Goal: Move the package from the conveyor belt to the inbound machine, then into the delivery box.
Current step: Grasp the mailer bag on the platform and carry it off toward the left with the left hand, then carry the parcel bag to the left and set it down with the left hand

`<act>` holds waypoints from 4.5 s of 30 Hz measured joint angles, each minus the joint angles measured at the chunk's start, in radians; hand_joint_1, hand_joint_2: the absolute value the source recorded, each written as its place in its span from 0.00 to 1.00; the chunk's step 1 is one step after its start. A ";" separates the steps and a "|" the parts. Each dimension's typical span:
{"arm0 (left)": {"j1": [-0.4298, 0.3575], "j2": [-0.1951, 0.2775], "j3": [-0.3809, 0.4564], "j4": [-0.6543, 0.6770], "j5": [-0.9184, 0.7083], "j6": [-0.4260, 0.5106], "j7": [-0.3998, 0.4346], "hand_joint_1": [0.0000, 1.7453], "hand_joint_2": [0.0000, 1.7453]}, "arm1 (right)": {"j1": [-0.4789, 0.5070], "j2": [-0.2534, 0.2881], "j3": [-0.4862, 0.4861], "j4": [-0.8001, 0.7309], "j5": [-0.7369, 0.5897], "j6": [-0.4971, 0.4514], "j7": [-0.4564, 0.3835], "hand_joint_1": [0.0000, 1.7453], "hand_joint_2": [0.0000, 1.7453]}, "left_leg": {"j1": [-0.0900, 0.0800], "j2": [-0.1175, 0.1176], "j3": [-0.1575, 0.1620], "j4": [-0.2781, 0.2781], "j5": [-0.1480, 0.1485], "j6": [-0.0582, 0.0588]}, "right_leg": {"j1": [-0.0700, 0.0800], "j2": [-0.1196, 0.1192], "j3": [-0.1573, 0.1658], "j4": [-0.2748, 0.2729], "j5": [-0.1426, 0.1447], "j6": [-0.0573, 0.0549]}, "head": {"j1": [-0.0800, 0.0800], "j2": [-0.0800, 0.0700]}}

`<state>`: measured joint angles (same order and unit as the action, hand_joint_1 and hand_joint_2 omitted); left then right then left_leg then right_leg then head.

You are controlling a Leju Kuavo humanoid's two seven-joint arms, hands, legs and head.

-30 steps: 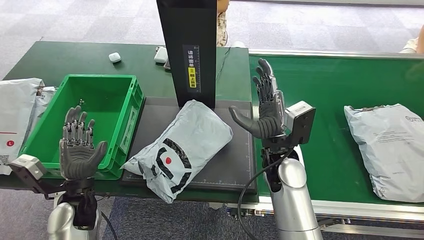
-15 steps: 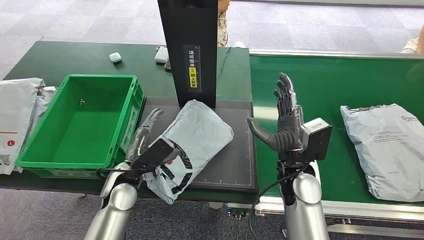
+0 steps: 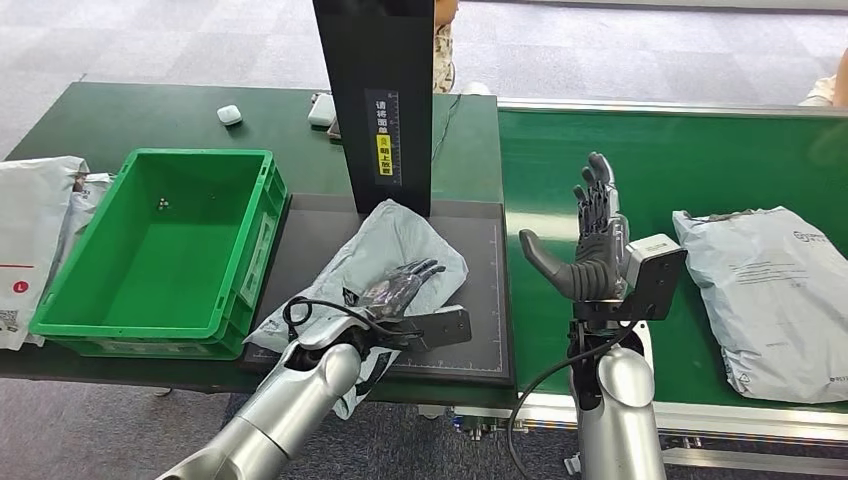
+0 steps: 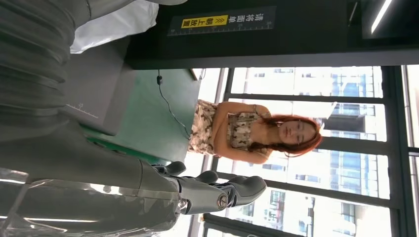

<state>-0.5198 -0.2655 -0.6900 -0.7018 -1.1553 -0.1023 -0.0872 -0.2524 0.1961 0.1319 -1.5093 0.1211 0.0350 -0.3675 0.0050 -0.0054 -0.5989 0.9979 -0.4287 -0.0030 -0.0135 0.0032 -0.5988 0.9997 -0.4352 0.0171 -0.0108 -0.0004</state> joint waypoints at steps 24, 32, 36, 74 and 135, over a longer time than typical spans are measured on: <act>-0.022 0.001 -0.014 0.054 -0.035 0.002 0.040 1.00 1.00 | -0.002 0.000 -0.001 0.016 -0.003 -0.003 0.002 0.00 1.00 | 0.000 0.000 0.001 0.000 0.000 0.000 | 0.000 0.000 0.002 0.000 0.000 0.000 | 0.000 0.000; -0.020 0.001 0.000 0.049 -0.061 0.016 0.071 1.00 1.00 | -0.009 0.000 -0.001 0.028 -0.010 -0.013 0.001 0.00 1.00 | 0.000 0.000 0.002 0.000 0.000 0.000 | 0.000 0.000 0.003 0.000 0.000 0.000 | 0.000 0.000; -0.020 0.001 0.016 0.049 -0.071 0.023 0.081 1.00 1.00 | -0.017 0.000 -0.001 0.037 -0.019 -0.019 -0.001 0.00 1.00 | 0.000 0.000 0.003 0.000 0.000 0.000 | 0.000 0.000 0.003 0.000 0.000 0.000 | 0.000 0.000; 0.057 0.056 0.181 -0.144 -0.195 0.362 0.066 1.00 1.00 | 0.015 -0.008 -0.023 -0.023 -0.036 -0.034 -0.012 0.00 1.00 | 0.000 0.000 0.002 0.000 0.000 0.000 | 0.000 0.000 0.002 0.000 0.000 0.000 | 0.000 0.000; -0.346 0.360 0.247 0.255 -0.409 -0.059 0.468 0.68 1.00 | 0.037 -0.021 -0.030 -0.008 -0.027 0.034 -0.054 0.00 1.00 | 0.001 0.002 0.002 -0.001 0.002 -0.002 | 0.000 0.003 0.001 0.001 0.000 -0.001 | 0.000 0.000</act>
<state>-0.8657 0.0947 -0.4428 -0.4468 -1.5644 -0.1616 0.3808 -0.2156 0.1756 0.1018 -1.5169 0.0941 0.0690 -0.4211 0.0057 -0.0029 -0.5973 0.9968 -0.4270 -0.0052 -0.0134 0.0059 -0.5976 1.0008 -0.4349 0.0156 -0.0107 -0.0004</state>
